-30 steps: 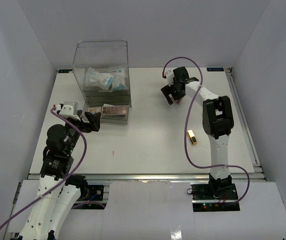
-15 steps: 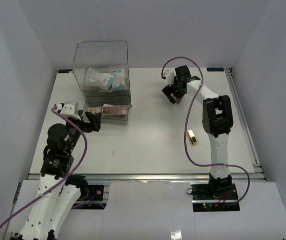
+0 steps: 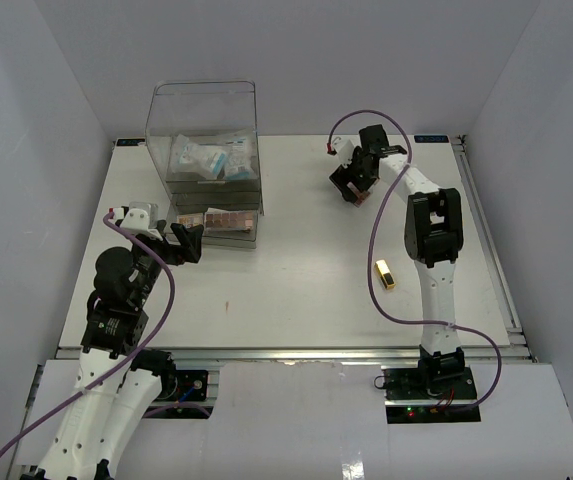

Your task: Organize the makeup

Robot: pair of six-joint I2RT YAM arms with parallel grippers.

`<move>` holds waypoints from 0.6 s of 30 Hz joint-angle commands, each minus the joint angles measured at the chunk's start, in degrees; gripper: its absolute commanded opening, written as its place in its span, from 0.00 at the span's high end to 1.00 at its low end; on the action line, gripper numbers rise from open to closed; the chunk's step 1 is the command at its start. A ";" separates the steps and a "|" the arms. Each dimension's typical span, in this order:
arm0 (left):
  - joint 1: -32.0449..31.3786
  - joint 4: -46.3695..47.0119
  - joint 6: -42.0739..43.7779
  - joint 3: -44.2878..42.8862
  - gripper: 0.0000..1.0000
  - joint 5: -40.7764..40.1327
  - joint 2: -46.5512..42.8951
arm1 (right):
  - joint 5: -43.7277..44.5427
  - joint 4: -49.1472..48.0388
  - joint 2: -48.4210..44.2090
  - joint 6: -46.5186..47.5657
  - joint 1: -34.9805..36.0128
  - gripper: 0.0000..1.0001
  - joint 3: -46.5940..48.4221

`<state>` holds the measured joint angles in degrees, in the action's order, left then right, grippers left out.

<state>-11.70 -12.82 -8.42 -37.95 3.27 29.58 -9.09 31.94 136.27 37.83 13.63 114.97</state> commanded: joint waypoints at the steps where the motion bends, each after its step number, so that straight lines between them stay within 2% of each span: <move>1: 0.37 0.87 -0.11 0.10 0.02 0.28 0.27 | -4.27 4.57 3.92 2.57 -1.35 0.10 5.06; 4: 0.38 0.94 -0.11 0.16 0.02 0.18 0.23 | -7.23 8.39 5.83 2.36 -1.92 0.10 6.37; 13: 0.44 0.87 -0.11 -0.01 0.02 0.41 0.19 | -8.04 8.23 4.03 -2.83 -2.44 0.02 1.88; 18: 0.45 0.95 -0.11 0.07 0.02 0.34 -0.14 | -5.05 3.73 -1.10 -4.94 -1.45 0.20 -4.37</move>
<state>-11.70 -12.82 -8.40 -37.95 3.27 29.78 -17.95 34.53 138.59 35.05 11.11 117.40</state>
